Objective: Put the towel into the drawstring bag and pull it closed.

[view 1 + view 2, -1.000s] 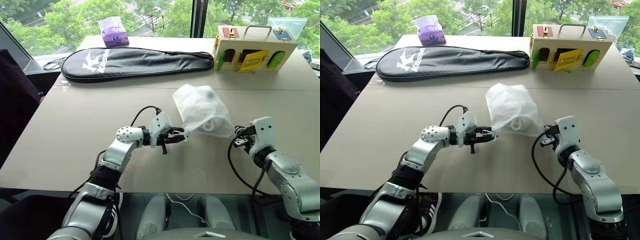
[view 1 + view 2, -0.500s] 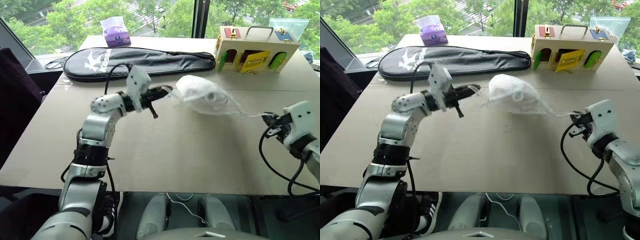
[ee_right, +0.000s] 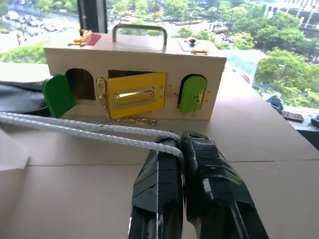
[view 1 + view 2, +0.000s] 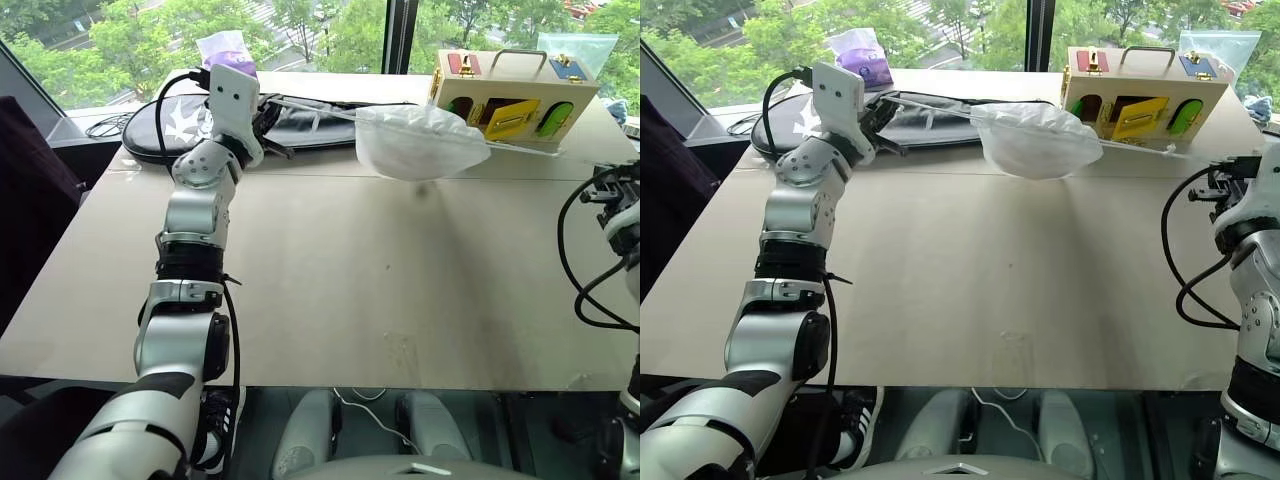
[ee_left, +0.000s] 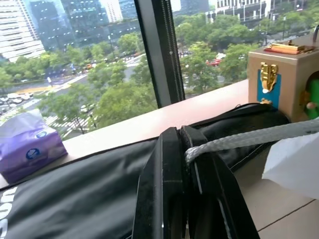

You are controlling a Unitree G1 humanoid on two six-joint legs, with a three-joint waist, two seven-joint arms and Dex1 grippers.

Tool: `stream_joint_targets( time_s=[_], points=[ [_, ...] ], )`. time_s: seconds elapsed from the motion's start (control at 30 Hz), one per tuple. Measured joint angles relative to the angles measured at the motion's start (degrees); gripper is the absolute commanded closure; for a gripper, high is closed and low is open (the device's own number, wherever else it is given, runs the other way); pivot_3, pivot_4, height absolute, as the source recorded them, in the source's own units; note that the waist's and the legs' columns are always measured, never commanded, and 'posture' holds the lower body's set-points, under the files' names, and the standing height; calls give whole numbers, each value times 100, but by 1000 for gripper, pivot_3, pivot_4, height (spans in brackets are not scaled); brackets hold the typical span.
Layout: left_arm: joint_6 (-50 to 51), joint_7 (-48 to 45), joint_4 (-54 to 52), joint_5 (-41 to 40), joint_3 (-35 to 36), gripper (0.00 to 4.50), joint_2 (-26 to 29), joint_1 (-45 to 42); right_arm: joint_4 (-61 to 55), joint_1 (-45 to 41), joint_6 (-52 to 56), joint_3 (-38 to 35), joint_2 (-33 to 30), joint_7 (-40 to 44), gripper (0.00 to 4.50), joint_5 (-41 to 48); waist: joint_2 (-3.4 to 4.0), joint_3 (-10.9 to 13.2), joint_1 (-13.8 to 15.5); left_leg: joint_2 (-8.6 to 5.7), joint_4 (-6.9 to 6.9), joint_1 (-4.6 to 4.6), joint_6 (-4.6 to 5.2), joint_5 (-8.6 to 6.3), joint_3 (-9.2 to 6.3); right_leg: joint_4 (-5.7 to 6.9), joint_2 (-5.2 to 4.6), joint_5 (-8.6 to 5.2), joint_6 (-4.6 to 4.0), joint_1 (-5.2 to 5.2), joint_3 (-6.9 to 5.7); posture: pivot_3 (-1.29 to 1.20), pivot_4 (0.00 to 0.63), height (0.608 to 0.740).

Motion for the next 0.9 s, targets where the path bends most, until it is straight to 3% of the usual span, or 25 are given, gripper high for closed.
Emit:
stream_joint_targets(
  time_s=[0.27,0.57,0.67,0.7,0.73,0.83,0.9],
  points=[
    [159,1741,850,84,290,4482,21,-254,581,-491,476,-658,480,-1533,4500,57,0,0,13,-2,-4,-5,-1,1,7,7,-4,1,2,-15,6,0,150,740],
    [239,2042,958,-312,359,4482,0,-36,671,-582,679,-852,572,-1943,4500,462,1,-1,-8,-2,-8,-5,-2,1,13,10,-3,1,2,-19,12,0,150,740],
    [104,1305,828,-548,410,4482,158,267,675,-354,678,-859,319,-1458,4500,757,1,-1,-17,-2,-13,-5,-2,1,19,7,-3,1,2,-20,16,0,150,740],
    [226,681,485,-773,404,4482,256,539,512,-21,684,-678,7,-864,4500,906,3,-2,-20,-3,-22,-5,-2,1,22,-2,-3,1,2,-22,18,0,150,740],
    [320,152,179,-939,377,4500,385,838,287,333,704,-490,-284,-349,3956,1054,5,-3,-30,-1,-35,0,-2,1,25,-5,-5,0,2,-21,20,0,150,740],
    [704,-1696,-987,-1391,-105,3697,815,1775,-434,1350,605,253,-895,1205,3190,1370,3,-5,-51,7,-60,8,-2,1,25,-17,-2,0,1,-19,21,0,150,740],
    [983,-2496,-1573,-1592,-429,2794,843,2087,-598,1730,460,711,-1002,1994,2266,1505,4,-3,-35,8,-55,4,-1,1,23,-12,-3,0,1,-22,20,0,150,740]
  ],
)
